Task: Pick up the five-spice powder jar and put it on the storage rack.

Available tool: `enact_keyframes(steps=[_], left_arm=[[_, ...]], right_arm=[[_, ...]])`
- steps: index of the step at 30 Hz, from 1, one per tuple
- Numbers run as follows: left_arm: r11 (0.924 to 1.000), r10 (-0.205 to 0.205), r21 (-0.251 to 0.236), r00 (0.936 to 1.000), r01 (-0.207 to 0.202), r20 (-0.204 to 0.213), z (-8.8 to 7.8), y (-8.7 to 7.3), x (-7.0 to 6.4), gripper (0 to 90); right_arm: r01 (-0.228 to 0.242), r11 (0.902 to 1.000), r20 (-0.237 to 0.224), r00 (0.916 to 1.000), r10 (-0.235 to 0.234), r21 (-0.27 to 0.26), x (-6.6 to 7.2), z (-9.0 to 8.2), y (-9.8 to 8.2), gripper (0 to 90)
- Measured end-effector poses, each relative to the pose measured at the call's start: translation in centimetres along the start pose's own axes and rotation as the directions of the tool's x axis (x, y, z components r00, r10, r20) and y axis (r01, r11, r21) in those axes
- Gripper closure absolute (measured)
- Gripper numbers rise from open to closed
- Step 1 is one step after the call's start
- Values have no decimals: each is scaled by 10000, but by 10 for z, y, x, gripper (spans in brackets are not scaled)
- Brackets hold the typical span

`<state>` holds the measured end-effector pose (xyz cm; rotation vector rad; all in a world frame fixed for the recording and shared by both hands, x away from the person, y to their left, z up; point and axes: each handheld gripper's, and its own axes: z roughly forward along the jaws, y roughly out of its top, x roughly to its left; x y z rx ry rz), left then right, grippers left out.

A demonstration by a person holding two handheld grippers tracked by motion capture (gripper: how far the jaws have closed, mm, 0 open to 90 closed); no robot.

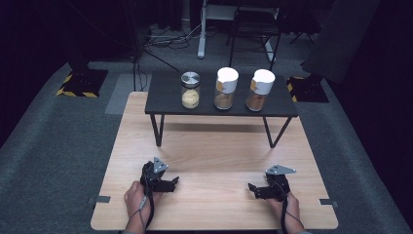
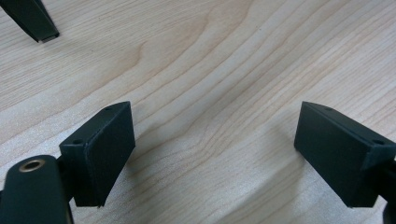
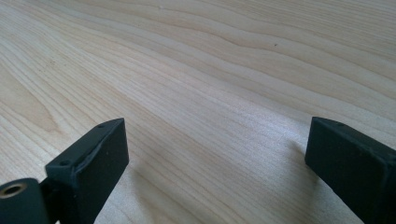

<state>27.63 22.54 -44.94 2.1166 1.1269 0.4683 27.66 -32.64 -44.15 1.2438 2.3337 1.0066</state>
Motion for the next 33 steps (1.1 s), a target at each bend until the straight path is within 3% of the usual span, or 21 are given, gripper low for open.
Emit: enact_keyframes(steps=[4,7,33], left_arm=[[10000,19,2,10000,-19,-2,0,0,0,124],[10000,23,-5,10000,-23,-1,0,0,0,124],[10000,7,2,10000,-7,-1,0,0,0,124]], right_arm=[[521,9986,490,9975,-519,-42,11,3,-3,39],[423,9990,557,9976,-413,-170,13,5,-6,22],[521,9985,491,9975,-512,-188,12,4,-7,22]])
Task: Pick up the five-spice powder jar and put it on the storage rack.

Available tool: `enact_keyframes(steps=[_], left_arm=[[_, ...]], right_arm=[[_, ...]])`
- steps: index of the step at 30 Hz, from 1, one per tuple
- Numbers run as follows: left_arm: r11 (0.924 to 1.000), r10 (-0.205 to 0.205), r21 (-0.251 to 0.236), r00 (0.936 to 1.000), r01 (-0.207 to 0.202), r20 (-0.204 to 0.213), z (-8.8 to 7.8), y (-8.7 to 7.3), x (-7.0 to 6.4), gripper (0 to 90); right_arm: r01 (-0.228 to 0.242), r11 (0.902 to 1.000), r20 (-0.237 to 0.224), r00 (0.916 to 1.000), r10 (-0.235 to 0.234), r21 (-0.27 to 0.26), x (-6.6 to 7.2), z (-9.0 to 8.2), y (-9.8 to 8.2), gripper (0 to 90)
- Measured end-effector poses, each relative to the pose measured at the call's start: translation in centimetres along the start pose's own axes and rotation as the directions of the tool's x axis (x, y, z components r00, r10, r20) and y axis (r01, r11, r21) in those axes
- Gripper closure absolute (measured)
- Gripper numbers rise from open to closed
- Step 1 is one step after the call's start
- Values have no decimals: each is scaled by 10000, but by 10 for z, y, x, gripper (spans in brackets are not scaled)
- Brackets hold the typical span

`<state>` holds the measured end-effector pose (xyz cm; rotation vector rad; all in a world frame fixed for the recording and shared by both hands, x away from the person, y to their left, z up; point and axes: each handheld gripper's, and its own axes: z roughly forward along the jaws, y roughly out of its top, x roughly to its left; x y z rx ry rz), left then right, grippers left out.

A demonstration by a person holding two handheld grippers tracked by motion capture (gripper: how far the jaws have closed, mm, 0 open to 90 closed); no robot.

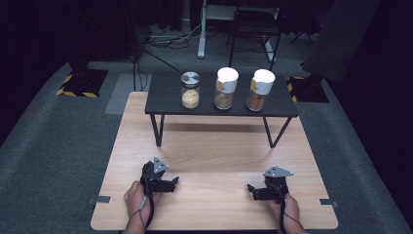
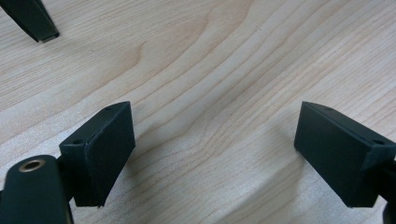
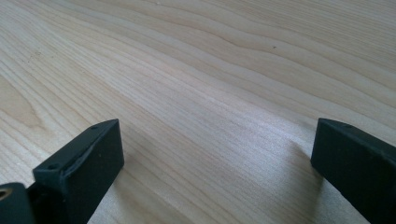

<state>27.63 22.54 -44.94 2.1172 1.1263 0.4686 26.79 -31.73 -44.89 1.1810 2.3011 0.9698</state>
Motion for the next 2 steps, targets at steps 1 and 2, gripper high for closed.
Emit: enact_keyframes(steps=[1,2], left_arm=[[10000,-3,-4,10000,3,1,0,0,0,124],[10000,-4,-3,10000,4,1,0,0,0,124]], right_arm=[[-1,10000,-1,10000,1,0,0,0,0,22],[-1,10000,-2,10000,1,1,0,0,0,22]])
